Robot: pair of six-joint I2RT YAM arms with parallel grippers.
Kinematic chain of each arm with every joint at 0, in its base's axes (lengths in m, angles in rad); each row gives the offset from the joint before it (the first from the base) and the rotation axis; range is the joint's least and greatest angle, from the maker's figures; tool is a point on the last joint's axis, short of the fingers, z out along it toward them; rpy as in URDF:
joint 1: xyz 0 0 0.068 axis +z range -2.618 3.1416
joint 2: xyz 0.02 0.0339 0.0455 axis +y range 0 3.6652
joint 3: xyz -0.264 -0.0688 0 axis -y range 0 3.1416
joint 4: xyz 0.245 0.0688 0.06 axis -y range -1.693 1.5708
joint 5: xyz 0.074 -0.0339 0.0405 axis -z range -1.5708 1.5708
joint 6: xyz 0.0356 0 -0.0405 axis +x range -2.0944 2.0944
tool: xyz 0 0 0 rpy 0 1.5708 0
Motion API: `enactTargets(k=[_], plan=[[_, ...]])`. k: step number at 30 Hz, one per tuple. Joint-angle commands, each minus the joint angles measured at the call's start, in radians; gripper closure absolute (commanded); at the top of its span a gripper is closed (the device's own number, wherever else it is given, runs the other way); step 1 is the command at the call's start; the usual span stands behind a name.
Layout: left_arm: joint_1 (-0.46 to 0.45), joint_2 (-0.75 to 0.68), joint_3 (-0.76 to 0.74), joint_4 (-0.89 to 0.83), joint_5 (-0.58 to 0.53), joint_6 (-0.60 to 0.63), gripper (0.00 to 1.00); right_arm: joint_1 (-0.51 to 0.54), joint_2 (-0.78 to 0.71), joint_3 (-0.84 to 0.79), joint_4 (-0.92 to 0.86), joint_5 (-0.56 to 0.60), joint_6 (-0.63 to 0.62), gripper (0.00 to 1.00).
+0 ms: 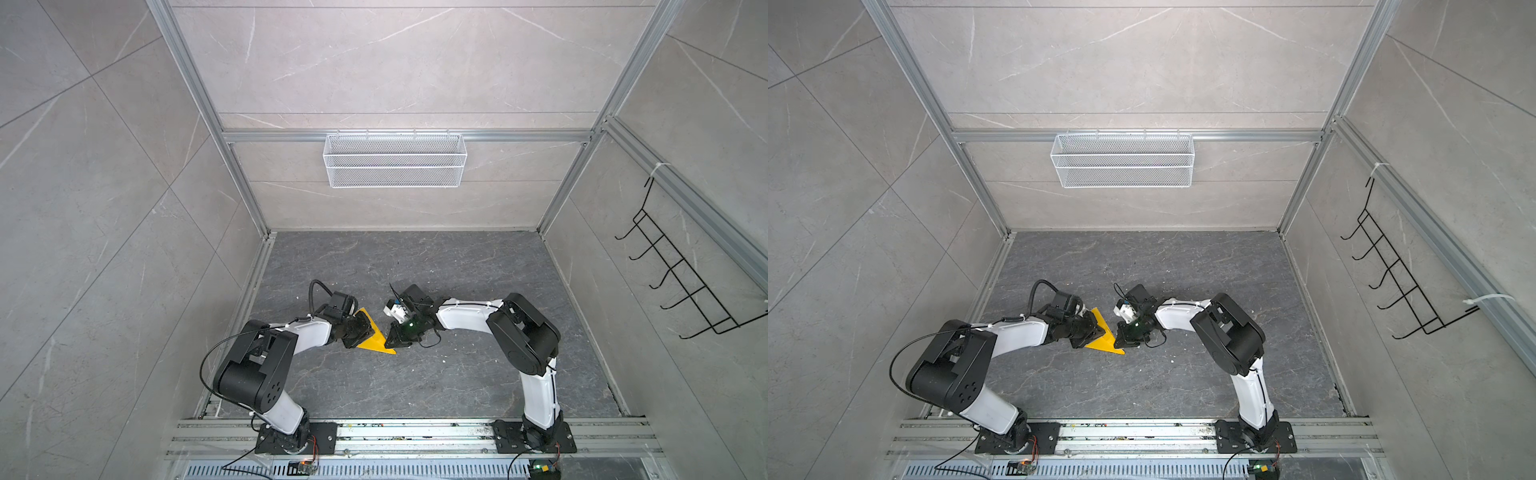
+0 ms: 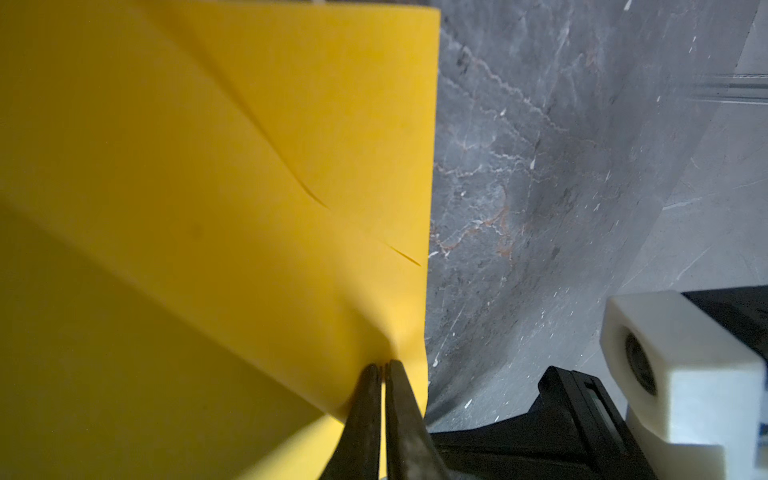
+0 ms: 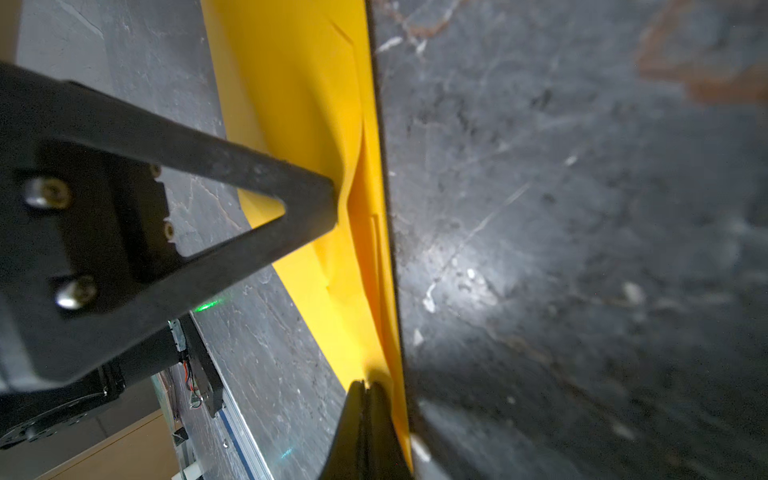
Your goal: Fold a paper plane with a square sheet of paper (pick it up from the middle)
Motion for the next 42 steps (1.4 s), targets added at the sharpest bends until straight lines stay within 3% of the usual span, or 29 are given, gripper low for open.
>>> enactTargets(k=[1,10,24,42], plan=[[0.007,0.011,-0.007,-0.073,-0.033,0.017,0.89,-0.006,0.027,-0.025,-0.024,0.017,-0.01,0.94],[0.007,0.002,-0.012,-0.068,-0.032,0.019,0.89,-0.007,-0.067,-0.025,0.064,-0.033,0.02,0.89],[0.008,0.003,-0.014,-0.074,-0.038,0.018,0.89,-0.014,0.043,0.053,0.027,-0.018,0.043,0.92],[0.008,0.007,-0.009,-0.101,-0.063,0.016,0.89,-0.027,0.0,-0.026,-0.032,-0.007,0.009,0.93]])
